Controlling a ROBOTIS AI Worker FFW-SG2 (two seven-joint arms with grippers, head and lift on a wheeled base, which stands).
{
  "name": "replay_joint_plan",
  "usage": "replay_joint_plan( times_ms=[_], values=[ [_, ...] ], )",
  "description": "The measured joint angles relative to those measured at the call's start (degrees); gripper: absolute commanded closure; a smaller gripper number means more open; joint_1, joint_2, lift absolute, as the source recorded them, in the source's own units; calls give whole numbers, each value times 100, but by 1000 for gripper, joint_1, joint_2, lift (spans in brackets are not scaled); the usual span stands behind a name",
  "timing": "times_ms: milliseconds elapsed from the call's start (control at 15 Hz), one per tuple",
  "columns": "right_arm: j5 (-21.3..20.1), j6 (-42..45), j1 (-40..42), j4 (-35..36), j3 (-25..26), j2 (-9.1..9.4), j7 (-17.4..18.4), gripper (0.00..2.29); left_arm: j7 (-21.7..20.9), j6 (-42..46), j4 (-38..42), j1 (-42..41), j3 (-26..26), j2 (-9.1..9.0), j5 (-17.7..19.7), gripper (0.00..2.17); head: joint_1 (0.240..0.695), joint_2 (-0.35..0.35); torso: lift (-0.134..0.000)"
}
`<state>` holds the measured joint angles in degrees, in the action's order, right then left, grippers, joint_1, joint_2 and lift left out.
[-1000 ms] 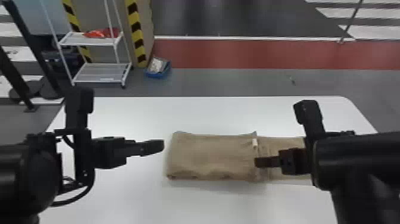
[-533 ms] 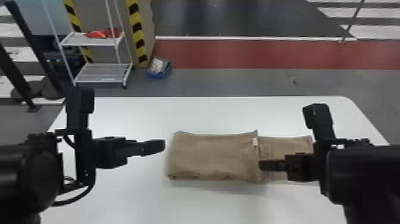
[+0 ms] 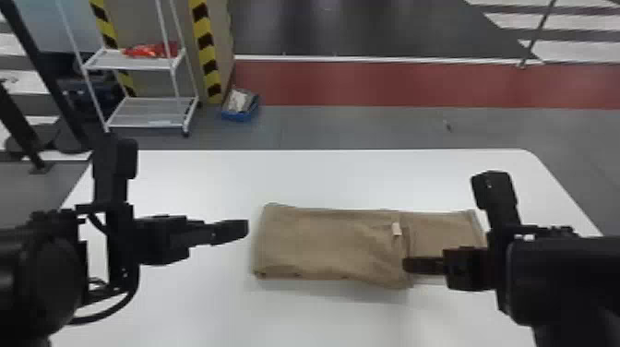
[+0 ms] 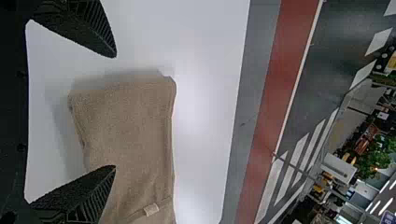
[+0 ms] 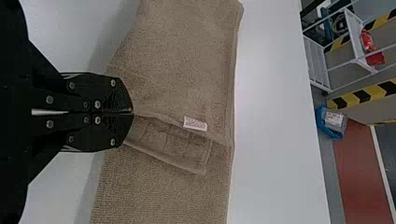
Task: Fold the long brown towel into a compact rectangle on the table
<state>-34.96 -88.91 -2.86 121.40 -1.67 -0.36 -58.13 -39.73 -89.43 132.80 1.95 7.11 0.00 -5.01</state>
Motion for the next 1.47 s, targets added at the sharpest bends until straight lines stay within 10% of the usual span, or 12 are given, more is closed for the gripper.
replay_joint_plan(
  times_ms=[467,667,733,1467],
  values=[
    [98,0,304,394,290,-130,-38,1555,14,0,0,-35,-97,0,-16,29,695,-57,-125],
    [62,0,248,173,347,-146,50,309,27,0,0,-45,-119,0,-23,36,695,-73,-125],
    [61,0,211,124,364,-147,70,235,27,0,-4,-45,-117,0,-25,36,695,-76,-125],
    [51,0,-595,-1032,431,-88,456,252,36,0,-120,-19,-72,0,-51,36,695,-86,-125]
  ],
)
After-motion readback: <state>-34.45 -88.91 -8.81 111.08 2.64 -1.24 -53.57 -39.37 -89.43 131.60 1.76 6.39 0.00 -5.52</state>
